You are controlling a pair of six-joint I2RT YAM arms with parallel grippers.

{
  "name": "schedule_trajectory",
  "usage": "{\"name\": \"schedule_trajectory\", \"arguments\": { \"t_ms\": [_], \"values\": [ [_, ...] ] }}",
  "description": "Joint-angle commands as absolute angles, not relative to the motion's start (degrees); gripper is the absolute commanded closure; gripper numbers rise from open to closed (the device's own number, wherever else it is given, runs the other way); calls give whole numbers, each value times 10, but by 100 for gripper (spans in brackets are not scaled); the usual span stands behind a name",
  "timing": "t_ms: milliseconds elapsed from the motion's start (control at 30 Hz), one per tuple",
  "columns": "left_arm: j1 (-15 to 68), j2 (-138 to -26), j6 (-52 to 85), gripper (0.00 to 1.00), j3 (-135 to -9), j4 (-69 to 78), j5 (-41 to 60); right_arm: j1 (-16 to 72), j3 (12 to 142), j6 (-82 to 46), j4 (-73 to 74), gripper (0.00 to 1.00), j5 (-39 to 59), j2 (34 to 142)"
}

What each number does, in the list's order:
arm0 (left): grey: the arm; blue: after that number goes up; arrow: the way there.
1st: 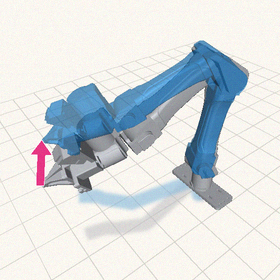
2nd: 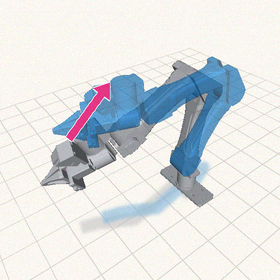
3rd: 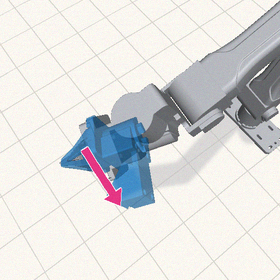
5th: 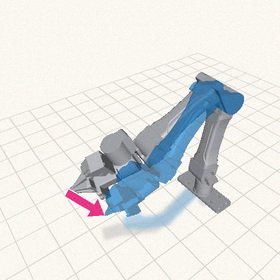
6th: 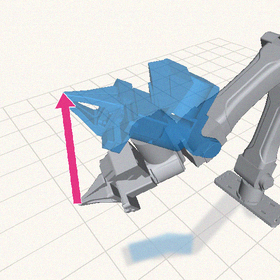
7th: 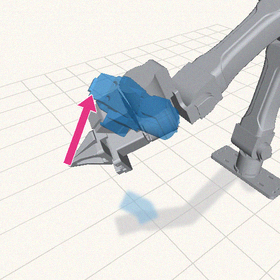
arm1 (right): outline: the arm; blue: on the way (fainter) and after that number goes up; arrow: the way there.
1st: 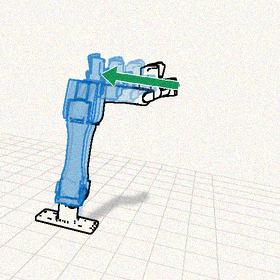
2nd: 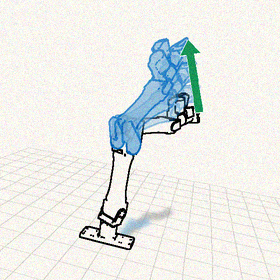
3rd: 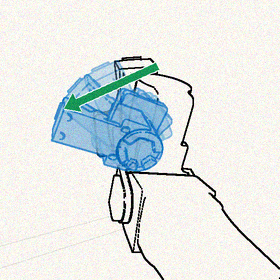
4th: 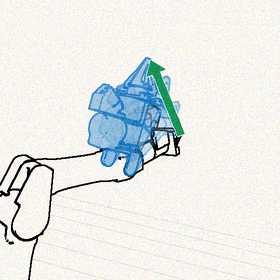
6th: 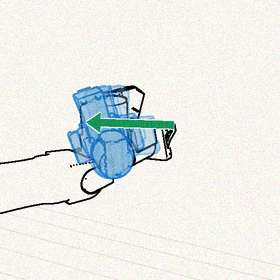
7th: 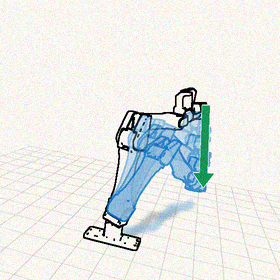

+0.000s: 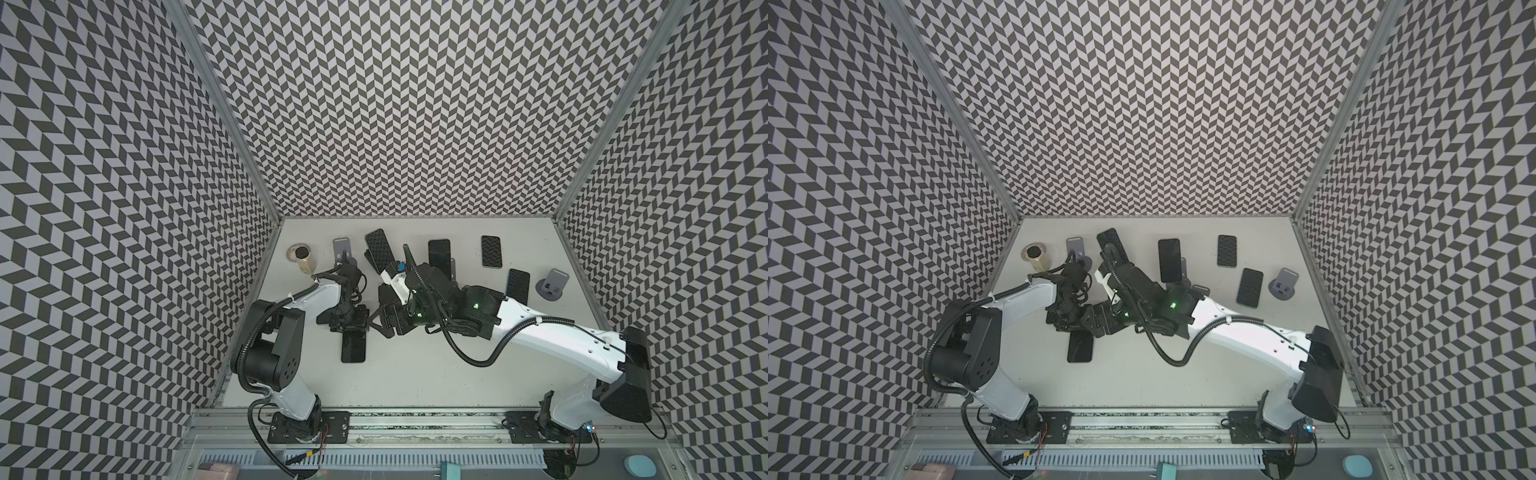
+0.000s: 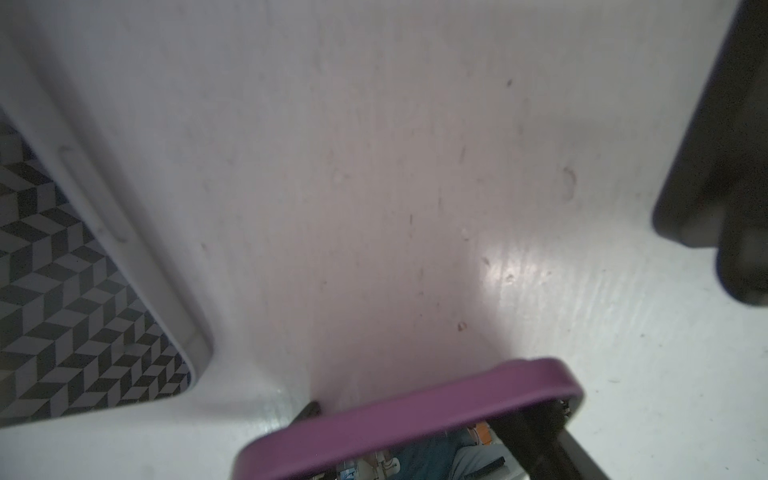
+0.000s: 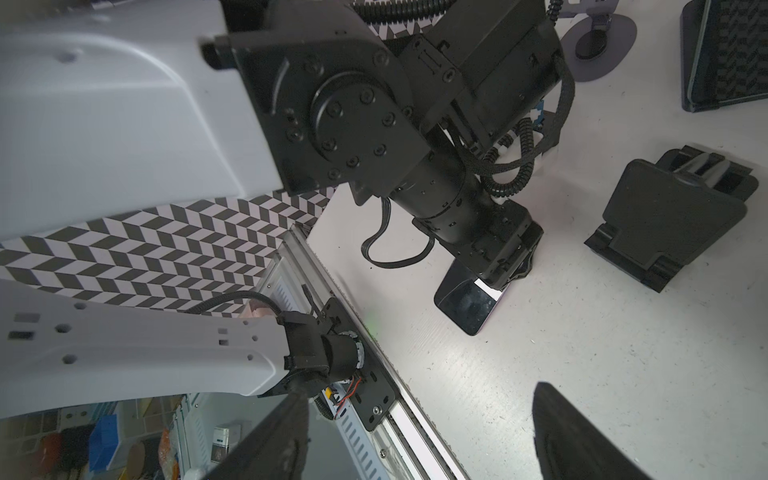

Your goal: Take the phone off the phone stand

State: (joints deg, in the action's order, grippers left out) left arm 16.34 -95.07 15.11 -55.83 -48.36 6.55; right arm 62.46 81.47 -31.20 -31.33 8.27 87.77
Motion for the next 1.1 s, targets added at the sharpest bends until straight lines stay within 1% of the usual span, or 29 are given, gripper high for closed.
{"name": "schedule_trajectory", "arguments": {
  "t_ms": [0, 200, 500, 1067],
  "values": [
    [159, -963, 157, 29, -573, -491, 41, 623, 810, -293, -299, 18, 63, 844],
    [159, -985, 158, 25, -576, -489, 40, 622, 823, -262, -325, 18, 48, 852],
    [159, -989, 161, 20, -577, -489, 32, 622, 806, -257, -321, 17, 52, 838],
    [159, -977, 160, 19, -581, -488, 23, 622, 811, -263, -322, 17, 46, 837]
  ]
}}
